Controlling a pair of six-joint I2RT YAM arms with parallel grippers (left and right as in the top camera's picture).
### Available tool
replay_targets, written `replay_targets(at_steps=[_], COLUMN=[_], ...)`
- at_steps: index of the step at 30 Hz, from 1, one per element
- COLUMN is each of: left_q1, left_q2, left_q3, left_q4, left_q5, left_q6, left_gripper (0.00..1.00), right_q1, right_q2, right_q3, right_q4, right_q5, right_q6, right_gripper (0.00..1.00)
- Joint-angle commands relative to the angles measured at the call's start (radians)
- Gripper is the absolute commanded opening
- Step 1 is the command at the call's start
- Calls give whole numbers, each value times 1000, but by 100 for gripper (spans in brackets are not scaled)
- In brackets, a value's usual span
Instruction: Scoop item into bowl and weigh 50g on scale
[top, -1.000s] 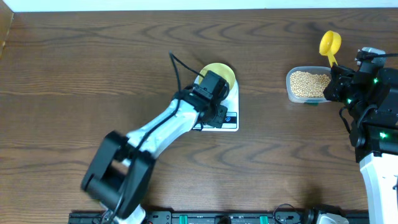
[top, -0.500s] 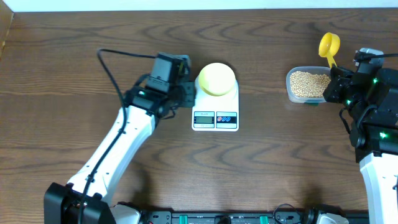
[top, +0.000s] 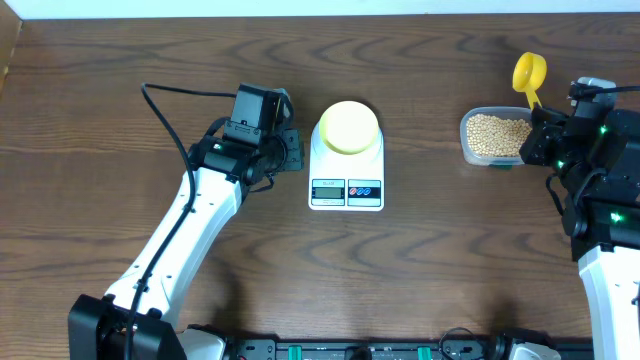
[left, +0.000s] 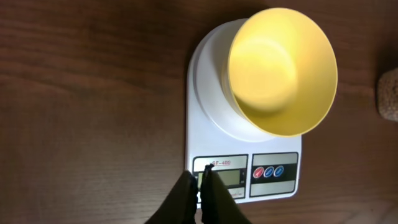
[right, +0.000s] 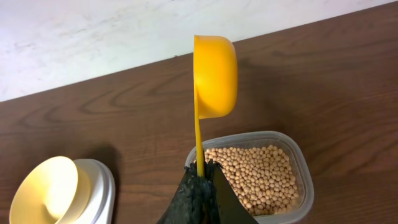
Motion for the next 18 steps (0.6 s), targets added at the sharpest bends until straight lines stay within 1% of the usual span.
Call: replay_targets(at_steps=[1, 7, 12, 18], left_q1=[-33, -162, -307, -376], left_q2=[8, 42, 136, 232], left_q3=[-3, -9, -14, -14], left_q4=[-3, -3, -5, 11], left_q5=[9, -8, -134, -146], left_q6=[-5, 34, 94, 99], left_gripper=[8, 7, 7, 8], right_q1=[-5, -5, -5, -5], right_q2=[21, 43, 44, 44], right_q3=[18, 18, 18, 18], right_q4=[4, 16, 18, 18], right_q5=[-2, -3, -8, -27], right_q6=[-18, -18, -18, -18], right_gripper=[1, 1, 1, 1])
